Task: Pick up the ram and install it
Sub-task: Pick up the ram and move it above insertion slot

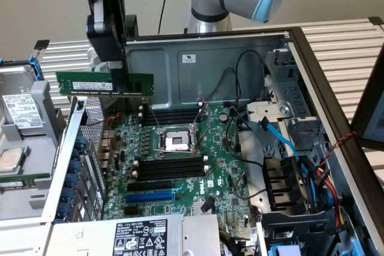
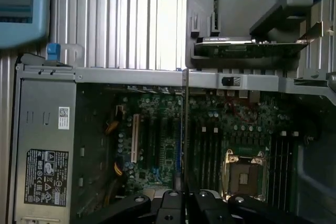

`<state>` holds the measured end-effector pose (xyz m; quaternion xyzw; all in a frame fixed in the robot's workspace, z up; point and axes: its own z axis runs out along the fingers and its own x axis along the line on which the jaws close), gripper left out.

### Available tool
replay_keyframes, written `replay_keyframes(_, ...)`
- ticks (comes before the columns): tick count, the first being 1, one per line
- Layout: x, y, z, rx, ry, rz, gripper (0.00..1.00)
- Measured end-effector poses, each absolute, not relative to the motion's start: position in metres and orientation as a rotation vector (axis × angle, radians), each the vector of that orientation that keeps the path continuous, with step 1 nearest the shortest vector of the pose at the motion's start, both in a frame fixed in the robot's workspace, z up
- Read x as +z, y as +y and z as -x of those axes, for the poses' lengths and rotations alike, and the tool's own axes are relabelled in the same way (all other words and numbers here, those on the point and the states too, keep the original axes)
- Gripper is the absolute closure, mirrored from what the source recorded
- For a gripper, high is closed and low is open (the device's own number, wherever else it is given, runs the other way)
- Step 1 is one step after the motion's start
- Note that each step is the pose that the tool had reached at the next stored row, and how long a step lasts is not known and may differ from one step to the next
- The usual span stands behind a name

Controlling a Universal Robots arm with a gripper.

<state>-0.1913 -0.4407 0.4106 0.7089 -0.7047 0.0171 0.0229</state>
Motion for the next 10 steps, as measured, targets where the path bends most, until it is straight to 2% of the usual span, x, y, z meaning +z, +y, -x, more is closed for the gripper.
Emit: replay_keyframes(10,0.411,-0.44,0.152,0.034,-2.163,-2.229,0.87)
